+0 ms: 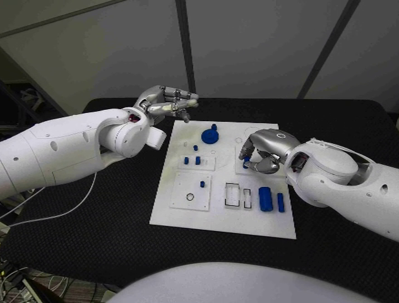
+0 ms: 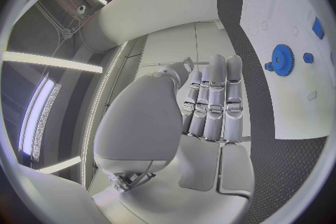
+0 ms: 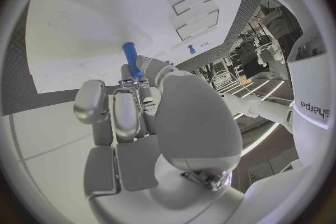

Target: Assemble the parts on the task board

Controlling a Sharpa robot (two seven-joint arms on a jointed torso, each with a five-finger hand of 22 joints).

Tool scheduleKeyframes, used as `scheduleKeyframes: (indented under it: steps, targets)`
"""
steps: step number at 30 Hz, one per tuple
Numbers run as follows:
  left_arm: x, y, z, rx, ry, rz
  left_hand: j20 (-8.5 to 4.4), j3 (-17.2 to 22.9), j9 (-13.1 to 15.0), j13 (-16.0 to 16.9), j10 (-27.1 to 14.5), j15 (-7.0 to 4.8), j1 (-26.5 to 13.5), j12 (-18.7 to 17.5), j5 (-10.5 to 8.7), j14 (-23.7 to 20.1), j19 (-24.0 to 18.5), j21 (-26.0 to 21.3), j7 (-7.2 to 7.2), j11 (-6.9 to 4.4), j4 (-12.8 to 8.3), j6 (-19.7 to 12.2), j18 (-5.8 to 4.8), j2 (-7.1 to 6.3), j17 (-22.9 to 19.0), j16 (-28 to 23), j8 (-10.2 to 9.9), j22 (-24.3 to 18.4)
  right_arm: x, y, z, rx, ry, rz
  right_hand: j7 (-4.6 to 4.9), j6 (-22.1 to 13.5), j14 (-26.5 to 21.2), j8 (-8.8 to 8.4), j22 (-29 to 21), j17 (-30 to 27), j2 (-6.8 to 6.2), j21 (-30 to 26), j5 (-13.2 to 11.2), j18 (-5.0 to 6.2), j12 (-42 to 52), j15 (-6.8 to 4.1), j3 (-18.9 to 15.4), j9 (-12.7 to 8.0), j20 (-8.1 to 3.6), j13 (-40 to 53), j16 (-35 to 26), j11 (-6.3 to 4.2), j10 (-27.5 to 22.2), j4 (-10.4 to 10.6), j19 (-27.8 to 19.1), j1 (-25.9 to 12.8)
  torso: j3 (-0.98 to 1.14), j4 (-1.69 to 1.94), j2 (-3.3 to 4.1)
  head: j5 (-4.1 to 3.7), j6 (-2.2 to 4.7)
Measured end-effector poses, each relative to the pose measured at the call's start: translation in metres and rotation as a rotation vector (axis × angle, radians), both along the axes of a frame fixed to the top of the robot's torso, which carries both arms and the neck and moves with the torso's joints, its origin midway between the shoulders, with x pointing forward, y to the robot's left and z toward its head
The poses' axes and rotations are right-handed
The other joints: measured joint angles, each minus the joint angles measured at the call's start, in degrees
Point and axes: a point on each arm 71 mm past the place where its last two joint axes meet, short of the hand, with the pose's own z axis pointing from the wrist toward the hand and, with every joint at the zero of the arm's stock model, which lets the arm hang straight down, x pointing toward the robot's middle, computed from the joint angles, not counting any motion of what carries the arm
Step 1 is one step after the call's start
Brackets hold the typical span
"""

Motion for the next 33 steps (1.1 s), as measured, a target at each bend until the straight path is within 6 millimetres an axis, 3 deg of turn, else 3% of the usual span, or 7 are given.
scheduleKeyframes:
  steps: [9, 14, 24, 33]
  targets:
    - [0.000, 0.001, 0.000, 0.001, 0.001, 0.001, 0.00, -0.3, 0.0, 0.0, 0.0, 0.00, -0.1, 0.0, 0.00, 0.0, 0.0, 0.0, 0.00, 0.00, -0.1, 0.0, 0.00, 0.09, 0.0, 0.0, 0.2, -0.1, -0.011, -0.004, 0.010, 0.037, -0.040, 0.009, -0.18, 0.2, 0.0, 0.05, 0.5, 0.3, 0.30, 0.4, -0.2, 0.00, 0.0, 0.00, 0.2, 0.0, 0.01, 0.0, 0.2, 0.10, 0.1, -0.2, 0.4, 0.3, 0.00, -0.03, -0.12, 0.24, 0.23]
    - [0.000, 0.001, 0.000, 0.001, 0.001, 0.001, 0.00, -0.3, -0.1, 0.0, 0.0, 0.00, -0.2, 0.0, 0.00, 0.0, 0.0, 0.0, 0.00, 0.00, 0.0, 0.0, -0.01, 0.24, -0.1, 0.0, 0.2, -0.1, -0.023, 0.006, 0.023, 0.083, -0.060, 0.045, -0.18, 0.2, 0.0, 0.05, 0.8, 0.3, 0.30, 0.5, -0.2, 0.00, 0.0, 0.00, 0.2, 0.0, 0.00, 0.0, 0.2, 0.10, 0.1, -0.6, 0.4, 0.3, -0.02, -0.04, -0.12, 0.24, 0.37]
    - [0.001, -0.003, 0.000, -0.002, 0.001, -0.004, 0.00, -0.3, 0.0, 0.0, 0.0, 0.00, -0.2, 0.0, 0.00, 0.0, 0.0, 0.0, 0.00, 0.00, 0.0, 0.0, 0.00, 0.24, -0.1, 0.0, 0.2, -0.1, -0.045, 0.059, 0.038, 0.199, -0.053, 0.170, -0.18, 0.2, 0.0, 0.04, 0.9, 0.4, 0.29, 0.6, 0.5, 0.00, 0.0, 0.00, 0.5, -0.1, 0.00, 0.0, 0.2, 0.10, 0.1, -0.8, 0.4, 0.3, -0.09, 0.05, -0.08, 0.47, 0.34]
    - [0.001, -0.006, -0.001, -0.004, 0.001, -0.010, 0.00, -0.3, 0.0, 0.0, 0.0, 0.00, -0.2, 0.0, 0.00, 0.0, 0.0, 0.0, 0.00, 0.00, 0.0, 0.0, 0.00, 0.23, -0.1, 0.0, 0.2, -0.1, -0.054, 0.093, 0.029, 0.249, -0.004, 0.250, 0.03, 0.0, 0.0, 0.04, 0.9, 0.3, 0.29, 0.6, 0.7, 0.00, 0.0, 0.00, 0.7, -0.1, 0.00, 0.0, 0.2, 0.11, 0.0, -1.0, 0.4, 0.3, -0.10, 0.14, 0.06, 1.96, -0.44]
